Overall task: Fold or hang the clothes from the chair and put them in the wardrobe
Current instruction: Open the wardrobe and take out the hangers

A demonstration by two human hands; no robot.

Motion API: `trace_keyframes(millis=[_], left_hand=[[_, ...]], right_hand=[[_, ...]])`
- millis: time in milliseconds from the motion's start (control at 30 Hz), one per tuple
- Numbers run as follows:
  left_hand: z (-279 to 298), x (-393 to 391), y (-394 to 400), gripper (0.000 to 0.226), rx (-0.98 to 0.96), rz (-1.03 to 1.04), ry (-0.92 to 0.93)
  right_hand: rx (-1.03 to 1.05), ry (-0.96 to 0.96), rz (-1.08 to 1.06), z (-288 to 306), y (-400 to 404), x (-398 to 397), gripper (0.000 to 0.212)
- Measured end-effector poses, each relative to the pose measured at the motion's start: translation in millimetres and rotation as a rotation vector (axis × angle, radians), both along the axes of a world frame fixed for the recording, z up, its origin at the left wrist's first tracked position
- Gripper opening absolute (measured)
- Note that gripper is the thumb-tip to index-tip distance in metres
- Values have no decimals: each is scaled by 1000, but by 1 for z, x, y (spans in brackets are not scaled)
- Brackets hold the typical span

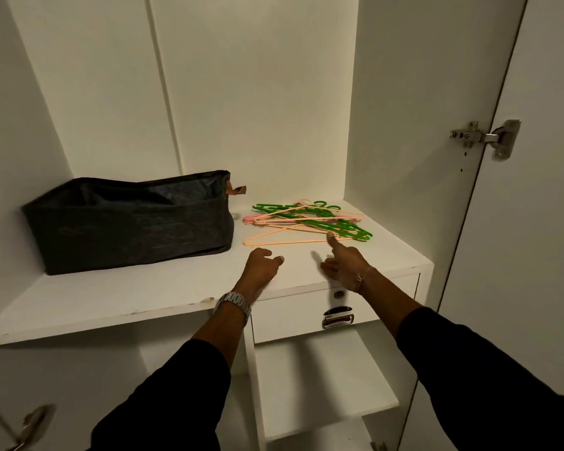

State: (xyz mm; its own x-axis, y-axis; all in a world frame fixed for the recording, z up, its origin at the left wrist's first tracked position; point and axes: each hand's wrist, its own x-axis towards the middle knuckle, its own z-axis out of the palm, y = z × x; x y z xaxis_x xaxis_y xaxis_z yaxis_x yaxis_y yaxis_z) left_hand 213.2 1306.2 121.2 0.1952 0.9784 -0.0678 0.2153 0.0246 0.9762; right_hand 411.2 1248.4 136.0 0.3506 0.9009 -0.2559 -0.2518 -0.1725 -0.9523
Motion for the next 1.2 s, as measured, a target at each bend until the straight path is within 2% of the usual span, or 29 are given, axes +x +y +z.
trace_keyframes(millis=[67,133,267,400,567,767,967,1067,1133,1200], left_hand=[[4,13,20,47,-145,-2,-224],[12,22,37,51,-239,-5,-361],[18,36,81,49,-342,65,-508],[19,50,119,58,-421,157,-655],[12,70,145,51,-406,264,-750],[15,89,186,64,-386,232,-783],[15,99,229,52,-375,284,-825],[19,103,246,52,-383,297,-841],[19,108,254,49,-390,308,-875],[14,113,262,47,-385,361,-897]], right_hand=[[44,308,1,-1,18,12,81],[85,515,-15,-1,35,22,102],[99,682,-94,-2,74,45,118],[122,718,-71,4,105,67,117],[156,713,-79,-3,132,81,109],[186,671,-91,-3,167,100,101],[191,589,-95,-9,202,114,95],[176,544,-111,-9,223,123,94],[179,527,-109,-9,230,125,86],[205,536,-87,-10,237,126,69]])
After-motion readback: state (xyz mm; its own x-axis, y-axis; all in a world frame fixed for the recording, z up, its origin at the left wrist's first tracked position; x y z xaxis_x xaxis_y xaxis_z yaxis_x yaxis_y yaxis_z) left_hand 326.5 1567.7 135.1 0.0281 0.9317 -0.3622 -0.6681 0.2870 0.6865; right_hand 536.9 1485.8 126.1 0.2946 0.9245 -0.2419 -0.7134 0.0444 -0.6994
